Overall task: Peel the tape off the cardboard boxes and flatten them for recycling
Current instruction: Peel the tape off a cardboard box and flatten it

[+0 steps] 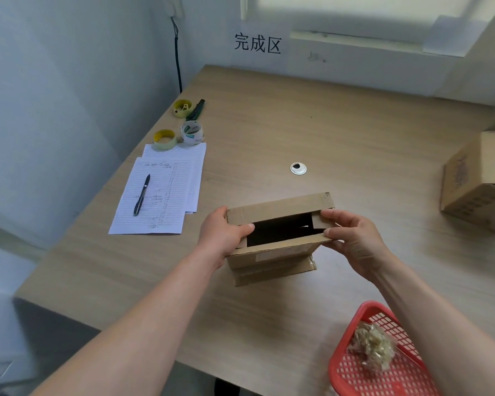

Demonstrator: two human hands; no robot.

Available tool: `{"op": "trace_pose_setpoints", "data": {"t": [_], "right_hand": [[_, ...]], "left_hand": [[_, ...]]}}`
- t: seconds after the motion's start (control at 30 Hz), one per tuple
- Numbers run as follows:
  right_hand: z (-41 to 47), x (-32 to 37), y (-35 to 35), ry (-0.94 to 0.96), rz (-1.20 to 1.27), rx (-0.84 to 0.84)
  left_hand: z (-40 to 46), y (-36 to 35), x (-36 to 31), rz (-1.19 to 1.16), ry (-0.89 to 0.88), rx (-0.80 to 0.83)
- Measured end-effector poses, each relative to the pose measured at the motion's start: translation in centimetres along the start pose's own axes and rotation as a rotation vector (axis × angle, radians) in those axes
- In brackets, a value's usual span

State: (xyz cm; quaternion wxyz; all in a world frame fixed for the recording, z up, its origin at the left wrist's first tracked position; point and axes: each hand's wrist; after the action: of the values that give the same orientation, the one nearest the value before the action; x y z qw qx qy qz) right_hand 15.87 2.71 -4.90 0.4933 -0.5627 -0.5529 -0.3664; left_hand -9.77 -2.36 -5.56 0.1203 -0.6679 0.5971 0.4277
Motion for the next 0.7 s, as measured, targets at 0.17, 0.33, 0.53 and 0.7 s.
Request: {"op": "trace_pose_setpoints", "data": {"t": [0.17, 0.33, 0.53, 0.7], "right_hand": [[0.0, 1.0, 0.4, 0.025, -0.126, 0.087], [0.5, 2.4, -0.5, -0.005, -0.475, 0.123], [1.8, 3.7, -1.8, -0.03, -0.913, 0.085], [1.9, 4.3, -2.6, -0.024, -1.167, 0.068]], "left_hand": [[-0.6, -0.1, -1.0, 0.066, -0.091, -0.159], [-0.1, -0.2, -1.6, 0.167, -0.056, -0.188], [-0.6, 0.2, -2.1, 0.361, -0.015, -0.101], [-1.5, 0.1, -2.2, 0.533, 0.066, -0.049]]}}
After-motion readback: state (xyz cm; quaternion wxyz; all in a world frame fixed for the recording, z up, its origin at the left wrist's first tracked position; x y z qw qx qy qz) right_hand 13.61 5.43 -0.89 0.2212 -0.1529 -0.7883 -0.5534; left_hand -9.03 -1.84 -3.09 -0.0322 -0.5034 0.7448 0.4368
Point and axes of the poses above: each hand's wrist, its own z-axis towards the middle knuckle, its own y-axis out of the back of the hand, x = y × z, and after that the axes turned 11 degrees about y, right-handed
